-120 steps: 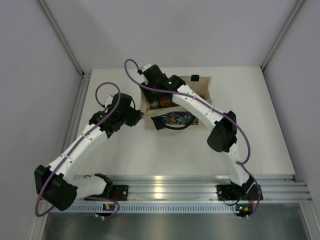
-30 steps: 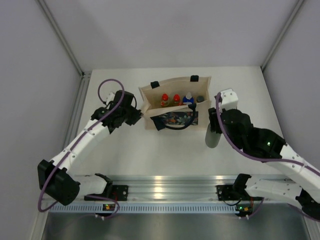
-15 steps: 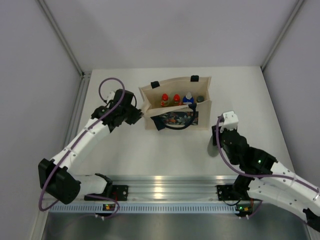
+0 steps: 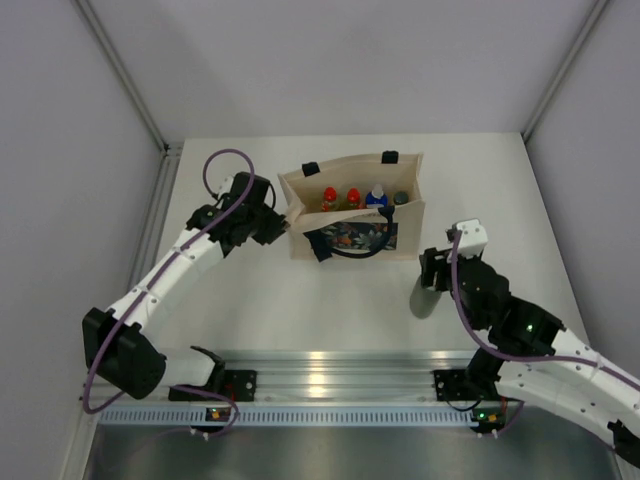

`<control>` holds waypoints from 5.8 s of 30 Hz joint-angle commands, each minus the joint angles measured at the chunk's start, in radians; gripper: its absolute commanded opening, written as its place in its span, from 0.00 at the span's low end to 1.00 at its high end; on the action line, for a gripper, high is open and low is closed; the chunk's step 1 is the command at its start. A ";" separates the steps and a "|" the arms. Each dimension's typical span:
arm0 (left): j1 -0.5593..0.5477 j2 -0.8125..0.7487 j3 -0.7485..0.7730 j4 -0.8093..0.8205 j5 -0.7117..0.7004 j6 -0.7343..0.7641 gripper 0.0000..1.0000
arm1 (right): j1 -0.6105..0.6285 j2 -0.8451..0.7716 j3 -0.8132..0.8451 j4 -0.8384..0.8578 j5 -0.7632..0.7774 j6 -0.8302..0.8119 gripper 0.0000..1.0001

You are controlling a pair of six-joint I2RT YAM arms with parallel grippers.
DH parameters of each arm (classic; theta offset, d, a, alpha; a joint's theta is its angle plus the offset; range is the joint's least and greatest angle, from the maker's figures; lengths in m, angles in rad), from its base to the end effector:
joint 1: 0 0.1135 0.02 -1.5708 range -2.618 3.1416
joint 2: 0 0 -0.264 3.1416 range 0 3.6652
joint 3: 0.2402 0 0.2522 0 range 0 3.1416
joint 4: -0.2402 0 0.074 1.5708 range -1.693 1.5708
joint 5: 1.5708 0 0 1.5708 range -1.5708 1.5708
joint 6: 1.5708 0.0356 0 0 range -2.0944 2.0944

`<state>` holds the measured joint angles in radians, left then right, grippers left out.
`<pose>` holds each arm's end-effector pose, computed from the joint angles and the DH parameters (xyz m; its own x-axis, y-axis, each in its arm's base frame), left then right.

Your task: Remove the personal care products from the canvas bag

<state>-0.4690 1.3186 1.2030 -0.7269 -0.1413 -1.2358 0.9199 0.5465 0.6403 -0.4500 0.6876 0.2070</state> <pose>0.2494 -0.1208 0.3190 -0.5625 -0.7631 -0.3181 -0.5091 0.6229 -0.5940 0.0954 0.0880 0.2980 -0.2591 -0.0780 -0.9627 -0.2055 0.9784 -0.0240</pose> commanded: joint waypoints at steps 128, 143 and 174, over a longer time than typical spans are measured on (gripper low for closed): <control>0.003 -0.007 0.010 -0.019 0.026 0.004 0.00 | -0.105 1.186 1.750 -0.490 -0.410 -0.077 0.00; 0.003 -0.005 0.001 -0.019 0.022 -0.002 0.00 | -0.070 1.058 1.799 -0.490 -0.362 -0.084 0.00; 0.003 0.016 0.006 -0.019 0.023 -0.005 0.00 | -0.038 0.509 0.799 -0.023 -0.545 -0.158 0.00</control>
<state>-0.4664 1.3128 1.1934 -0.7544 -0.1234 -1.2465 0.8680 1.1488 1.5219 -0.7937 0.1642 0.0731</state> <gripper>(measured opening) 0.240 0.329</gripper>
